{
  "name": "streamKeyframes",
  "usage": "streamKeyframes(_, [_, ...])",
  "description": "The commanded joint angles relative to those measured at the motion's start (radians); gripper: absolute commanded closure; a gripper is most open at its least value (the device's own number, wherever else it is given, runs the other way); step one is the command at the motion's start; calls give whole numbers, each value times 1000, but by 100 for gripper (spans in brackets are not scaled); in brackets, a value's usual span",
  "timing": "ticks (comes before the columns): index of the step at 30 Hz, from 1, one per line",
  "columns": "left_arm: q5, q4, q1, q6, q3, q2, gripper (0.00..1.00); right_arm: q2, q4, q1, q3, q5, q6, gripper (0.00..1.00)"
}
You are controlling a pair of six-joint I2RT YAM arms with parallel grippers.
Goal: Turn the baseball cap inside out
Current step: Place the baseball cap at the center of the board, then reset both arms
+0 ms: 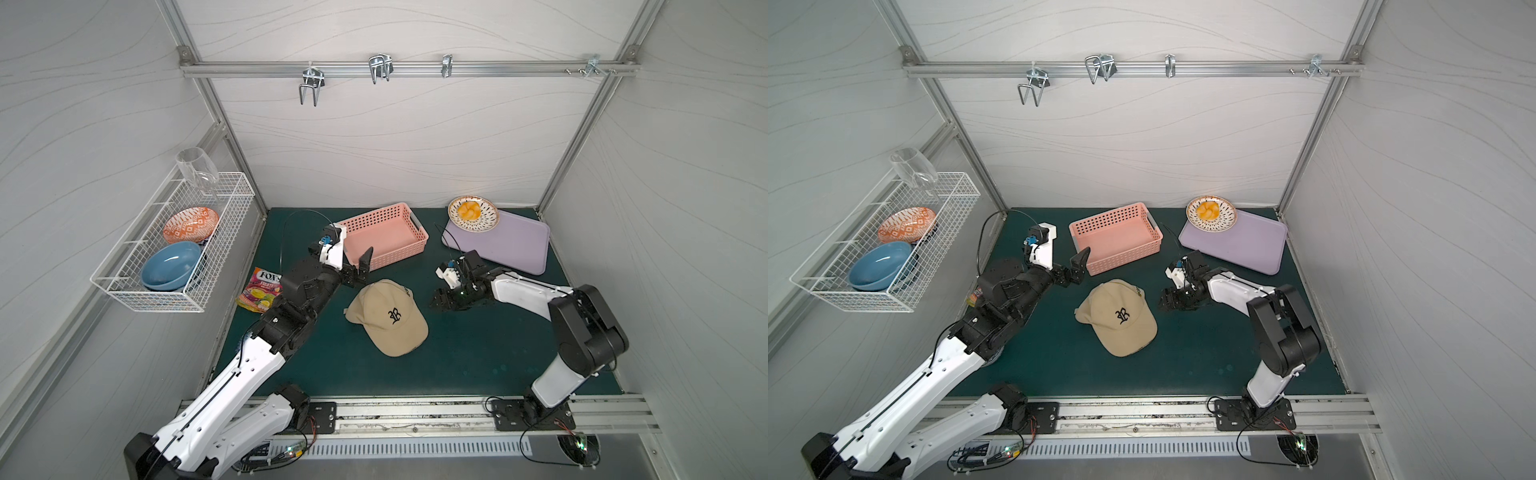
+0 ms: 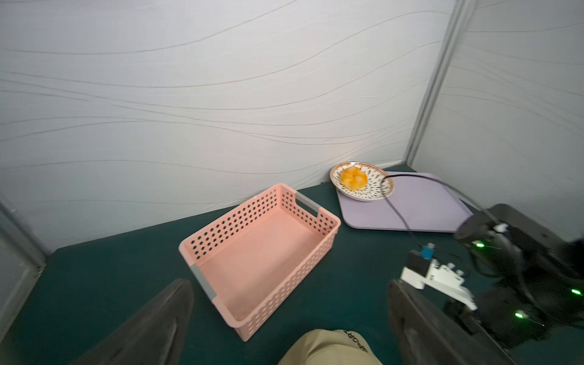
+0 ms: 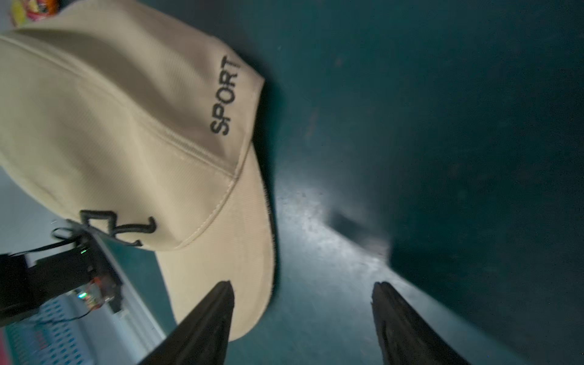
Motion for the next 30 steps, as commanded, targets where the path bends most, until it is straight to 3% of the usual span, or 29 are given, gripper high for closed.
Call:
streamKeyframes(1, [-323,24,7,-31,-17,34,0,-113,3,-4,-24,334,55,24])
streamKeyframes(5, [-593,16,56,-96,-61,94,0,-230,69,-45,-57,511,100,19])
streamKeyframes(10, [-634,54,177,-156,-165,129,0,-291,100,-164,-63,630,120,16])
streamKeyframes(17, [-411,220,338,-80,-303,174,0,-298,205,-351,-112,626,31,10])
streamKeyframes(18, [-373,231,362,-78,-313,186,0,-296,236,-376,-126,597,6,4])
streamKeyframes(25, [-116,449,507,-51,-411,299,0,-275,527,-486,-269,450,-98,1])
streamKeyframes(30, [-7,600,549,-10,-445,409,0,-225,746,-511,-356,426,-136,1])
